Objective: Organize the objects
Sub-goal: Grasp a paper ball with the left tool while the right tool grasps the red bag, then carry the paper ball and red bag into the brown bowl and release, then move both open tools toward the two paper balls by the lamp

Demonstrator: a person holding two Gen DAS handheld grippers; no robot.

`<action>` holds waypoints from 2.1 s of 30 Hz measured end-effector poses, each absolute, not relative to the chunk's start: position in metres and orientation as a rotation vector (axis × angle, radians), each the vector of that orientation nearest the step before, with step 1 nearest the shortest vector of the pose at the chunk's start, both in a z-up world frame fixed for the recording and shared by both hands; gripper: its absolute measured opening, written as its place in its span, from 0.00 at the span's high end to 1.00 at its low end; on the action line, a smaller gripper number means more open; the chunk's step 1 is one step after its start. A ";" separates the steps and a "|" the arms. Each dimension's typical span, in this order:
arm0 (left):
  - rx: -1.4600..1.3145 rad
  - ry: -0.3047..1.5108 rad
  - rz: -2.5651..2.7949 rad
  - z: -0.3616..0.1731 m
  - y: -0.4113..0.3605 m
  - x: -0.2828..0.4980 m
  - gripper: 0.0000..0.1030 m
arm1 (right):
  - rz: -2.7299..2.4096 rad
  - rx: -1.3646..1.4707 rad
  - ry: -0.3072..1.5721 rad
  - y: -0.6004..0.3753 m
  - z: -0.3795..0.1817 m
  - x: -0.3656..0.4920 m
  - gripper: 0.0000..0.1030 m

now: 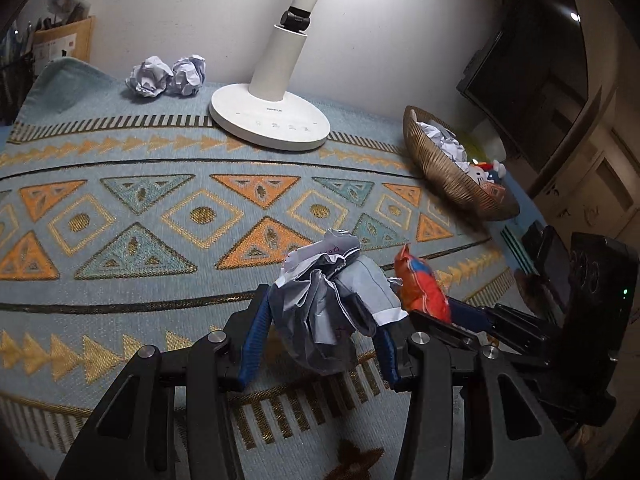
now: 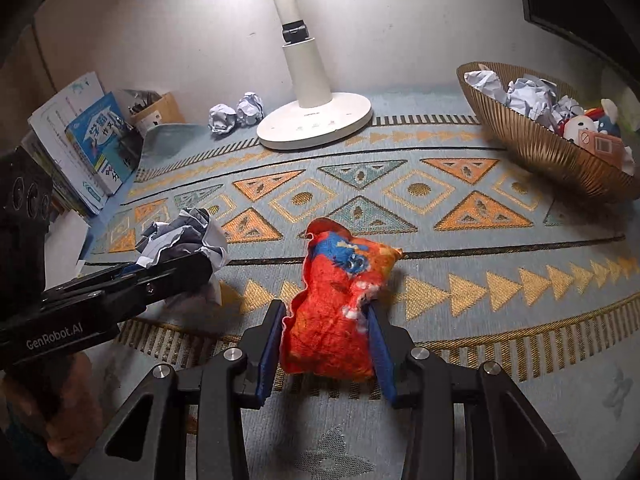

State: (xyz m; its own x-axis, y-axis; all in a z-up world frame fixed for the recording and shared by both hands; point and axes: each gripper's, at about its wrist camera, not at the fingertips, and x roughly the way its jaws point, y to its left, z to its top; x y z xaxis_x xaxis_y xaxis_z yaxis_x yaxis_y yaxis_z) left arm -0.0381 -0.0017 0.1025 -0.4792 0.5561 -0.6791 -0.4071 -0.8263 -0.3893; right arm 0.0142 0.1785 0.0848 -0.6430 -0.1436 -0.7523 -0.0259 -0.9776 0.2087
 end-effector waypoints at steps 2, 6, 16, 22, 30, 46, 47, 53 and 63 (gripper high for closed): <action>-1.117 -0.233 2.311 0.101 -0.002 -0.037 0.57 | -2.782 1.315 -0.271 0.174 0.082 0.012 0.60; -1.139 -0.281 2.277 0.096 -0.006 -0.042 0.57 | -2.795 1.327 -0.273 0.176 0.081 0.011 0.49; -1.127 -0.197 2.328 0.102 0.003 -0.036 0.57 | -2.812 1.343 -0.327 0.173 0.081 0.013 0.62; -1.013 -0.120 2.302 0.157 0.047 -0.044 0.57 | -2.924 1.198 -0.440 0.209 0.126 0.024 0.63; -0.808 -0.049 2.197 0.224 0.176 -0.094 0.57 | -3.258 0.922 -0.613 0.319 0.221 0.020 0.63; -0.951 -0.111 2.146 0.186 0.237 -0.149 0.30 | -3.280 0.941 -0.812 0.400 0.223 -0.027 0.52; -0.946 -0.117 2.148 0.188 0.231 -0.145 0.30 | -3.280 0.941 -0.801 0.395 0.224 -0.023 0.52; -0.856 -0.137 2.237 0.221 0.168 -0.101 0.30 | -3.215 0.894 -0.653 0.334 0.249 0.003 0.52; -0.855 -0.199 2.596 0.207 0.008 -0.032 0.11 | -3.087 0.864 -0.365 0.196 0.243 0.028 0.36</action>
State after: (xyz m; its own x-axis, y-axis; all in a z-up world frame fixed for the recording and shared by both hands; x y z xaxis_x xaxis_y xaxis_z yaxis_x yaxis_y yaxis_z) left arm -0.0319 0.0075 0.2068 -0.7335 0.4136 -0.5394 -0.3264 -0.9104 -0.2542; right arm 0.0277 0.1961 0.2426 -0.8534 0.0207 -0.5209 -0.1415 -0.9709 0.1932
